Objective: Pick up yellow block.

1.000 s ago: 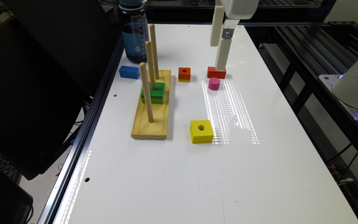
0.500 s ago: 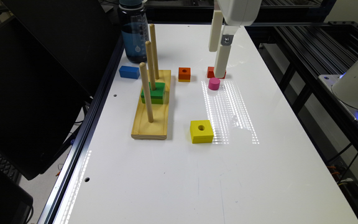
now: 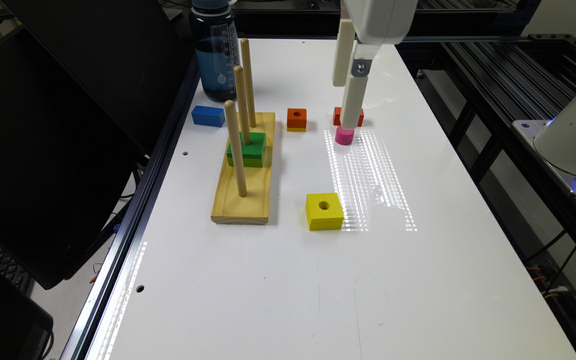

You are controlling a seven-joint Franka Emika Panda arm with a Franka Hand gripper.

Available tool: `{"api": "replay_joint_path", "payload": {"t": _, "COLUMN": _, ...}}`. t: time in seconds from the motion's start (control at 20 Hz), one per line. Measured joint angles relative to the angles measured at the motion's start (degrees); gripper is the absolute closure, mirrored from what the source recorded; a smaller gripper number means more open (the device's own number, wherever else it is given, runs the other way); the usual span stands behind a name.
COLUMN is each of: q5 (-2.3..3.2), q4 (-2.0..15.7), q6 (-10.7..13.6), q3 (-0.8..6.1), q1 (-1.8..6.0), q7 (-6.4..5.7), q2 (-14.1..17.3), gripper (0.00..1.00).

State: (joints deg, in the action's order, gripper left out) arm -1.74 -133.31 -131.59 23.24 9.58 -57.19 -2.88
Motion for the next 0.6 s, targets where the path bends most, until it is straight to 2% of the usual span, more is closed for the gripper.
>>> {"api": "replay_joint_path", "payload": {"t": 0.2, "q5": 0.01, "q4": 0.07, "q6": 0.0, "q3": 0.96, "q1": 0.00, "q7": -0.95, "q2": 0.2, "gripper": 0.00}}
{"api": "replay_joint_path", "payload": {"t": 0.4, "q5": 0.16, "q4": -0.08, "q6": -0.2, "q3": 1.10, "q1": 0.00, "q7": -1.19, "q2": 0.9, "gripper": 0.00}}
{"api": "replay_joint_path", "payload": {"t": 0.45, "q5": 0.40, "q4": -0.19, "q6": -0.8, "q3": 1.10, "q1": 0.00, "q7": -1.31, "q2": 1.7, "gripper": 0.00}}
{"api": "replay_joint_path", "payload": {"t": 0.5, "q5": 0.91, "q4": -0.26, "q6": -1.7, "q3": 1.10, "q1": 0.01, "q7": -1.62, "q2": 2.8, "gripper": 0.00}}
{"api": "replay_joint_path", "payload": {"t": 0.6, "q5": 2.21, "q4": -0.26, "q6": -3.7, "q3": 1.10, "q1": 0.01, "q7": -2.55, "q2": 5.1, "gripper": 0.00}}
